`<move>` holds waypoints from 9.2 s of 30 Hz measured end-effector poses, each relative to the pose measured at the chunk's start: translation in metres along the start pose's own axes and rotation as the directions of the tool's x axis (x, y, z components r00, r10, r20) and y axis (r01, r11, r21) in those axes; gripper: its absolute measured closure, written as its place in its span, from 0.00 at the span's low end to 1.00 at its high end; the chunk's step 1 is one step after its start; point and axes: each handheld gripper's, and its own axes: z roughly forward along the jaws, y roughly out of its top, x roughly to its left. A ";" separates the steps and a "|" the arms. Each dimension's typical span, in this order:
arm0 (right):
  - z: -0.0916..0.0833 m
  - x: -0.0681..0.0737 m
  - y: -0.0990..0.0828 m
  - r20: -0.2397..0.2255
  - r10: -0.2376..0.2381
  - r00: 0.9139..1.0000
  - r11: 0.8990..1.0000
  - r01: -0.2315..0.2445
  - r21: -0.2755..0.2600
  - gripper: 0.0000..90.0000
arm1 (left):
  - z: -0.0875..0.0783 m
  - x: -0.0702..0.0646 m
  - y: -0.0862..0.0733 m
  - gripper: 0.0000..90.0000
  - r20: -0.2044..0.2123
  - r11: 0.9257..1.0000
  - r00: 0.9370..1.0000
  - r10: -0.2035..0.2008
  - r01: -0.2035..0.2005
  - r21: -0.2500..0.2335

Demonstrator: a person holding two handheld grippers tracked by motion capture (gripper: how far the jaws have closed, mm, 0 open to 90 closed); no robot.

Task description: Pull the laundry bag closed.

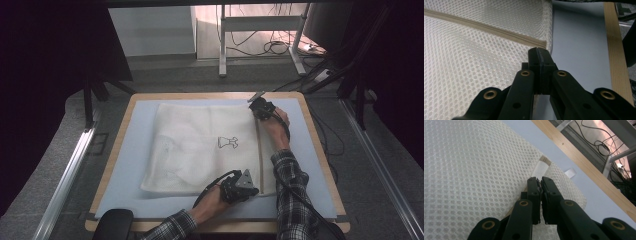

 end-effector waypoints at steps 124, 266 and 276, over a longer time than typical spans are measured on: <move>-0.086 0.028 -0.031 -0.325 0.210 0.922 0.970 -0.238 -0.048 0.00 | -0.058 0.016 -0.026 0.02 -0.024 1.000 1.000 -0.012 0.012 0.013; -0.275 0.105 -0.196 -0.216 0.229 0.949 0.949 -0.267 -0.166 0.00 | -0.228 0.033 -0.153 0.05 -0.388 0.939 0.856 -0.341 0.294 -0.176; -0.277 0.109 -0.208 -0.210 0.244 0.947 0.954 -0.274 -0.126 0.00 | -0.232 0.032 -0.168 0.04 -0.393 0.933 0.846 -0.361 0.324 -0.160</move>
